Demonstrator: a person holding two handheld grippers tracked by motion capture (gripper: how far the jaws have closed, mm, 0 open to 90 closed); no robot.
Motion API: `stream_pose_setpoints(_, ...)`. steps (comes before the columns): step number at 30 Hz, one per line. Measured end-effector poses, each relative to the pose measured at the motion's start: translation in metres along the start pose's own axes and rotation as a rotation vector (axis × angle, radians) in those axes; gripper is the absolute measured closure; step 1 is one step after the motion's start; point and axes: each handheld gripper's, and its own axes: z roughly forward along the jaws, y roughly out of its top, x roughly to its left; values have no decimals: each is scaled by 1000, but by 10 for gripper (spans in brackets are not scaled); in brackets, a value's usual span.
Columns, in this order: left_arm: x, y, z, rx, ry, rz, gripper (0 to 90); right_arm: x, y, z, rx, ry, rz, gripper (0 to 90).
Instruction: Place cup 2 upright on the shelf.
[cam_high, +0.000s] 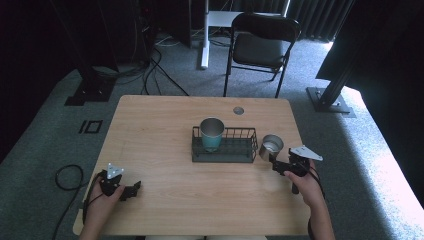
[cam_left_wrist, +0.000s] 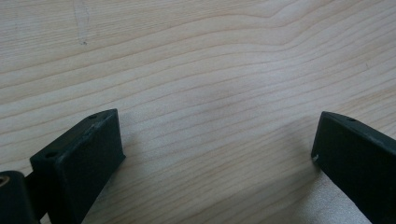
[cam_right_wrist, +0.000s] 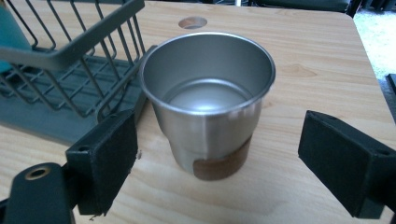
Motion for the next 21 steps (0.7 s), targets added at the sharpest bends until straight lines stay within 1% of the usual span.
stream_pose_setpoints(2,0,0,0,0,0,0,26,0,1,3,-8,0,-1,115)
stream_pose_setpoints(7,0,0,0,0,0,0,26,1,3,12,-8,-8,-10,115)
stream_pose_setpoints(15,0,0,0,0,0,0,26,4,6,24,-30,-3,-7,114)
stream_pose_setpoints(21,0,0,0,0,0,0,26,6,8,31,-37,-7,-4,114)
